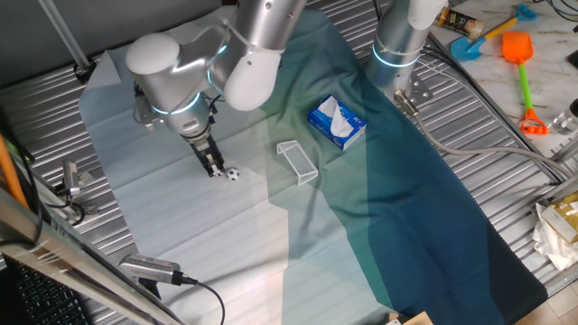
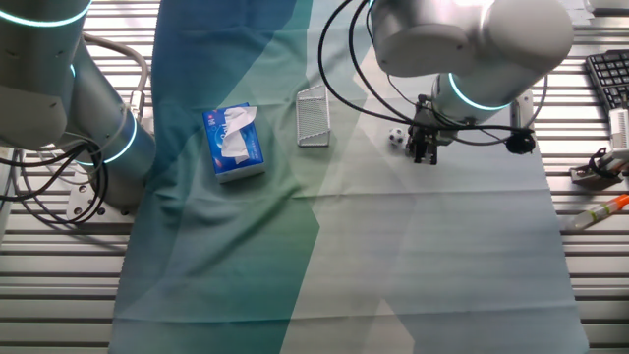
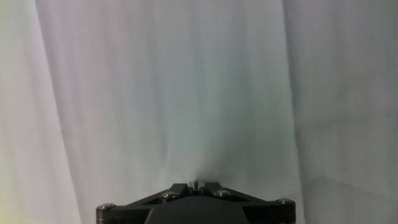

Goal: Push the soccer ball into the goal

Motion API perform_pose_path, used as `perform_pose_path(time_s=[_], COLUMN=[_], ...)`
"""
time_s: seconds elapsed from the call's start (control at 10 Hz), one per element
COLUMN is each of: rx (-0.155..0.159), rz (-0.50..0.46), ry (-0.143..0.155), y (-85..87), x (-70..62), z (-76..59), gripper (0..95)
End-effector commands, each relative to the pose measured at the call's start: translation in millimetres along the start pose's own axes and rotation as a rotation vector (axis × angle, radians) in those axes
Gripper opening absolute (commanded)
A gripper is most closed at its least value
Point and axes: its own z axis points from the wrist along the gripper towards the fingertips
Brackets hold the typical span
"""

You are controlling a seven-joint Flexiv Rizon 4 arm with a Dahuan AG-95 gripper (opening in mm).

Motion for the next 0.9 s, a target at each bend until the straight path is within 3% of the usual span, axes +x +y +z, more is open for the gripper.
perform_pose_path(time_s=[0.1,0.4,0.9], rx=[0.001,-0.002,-0.008], rz=[0.001,0.012,0.012], ry=[-0.007,-0.016,-0.016], y=[1.5,10.5,9.0], x=[2.6,12.8,21.5], z=[2.8,6.6,6.6], gripper=[0.0,0.0,0.0])
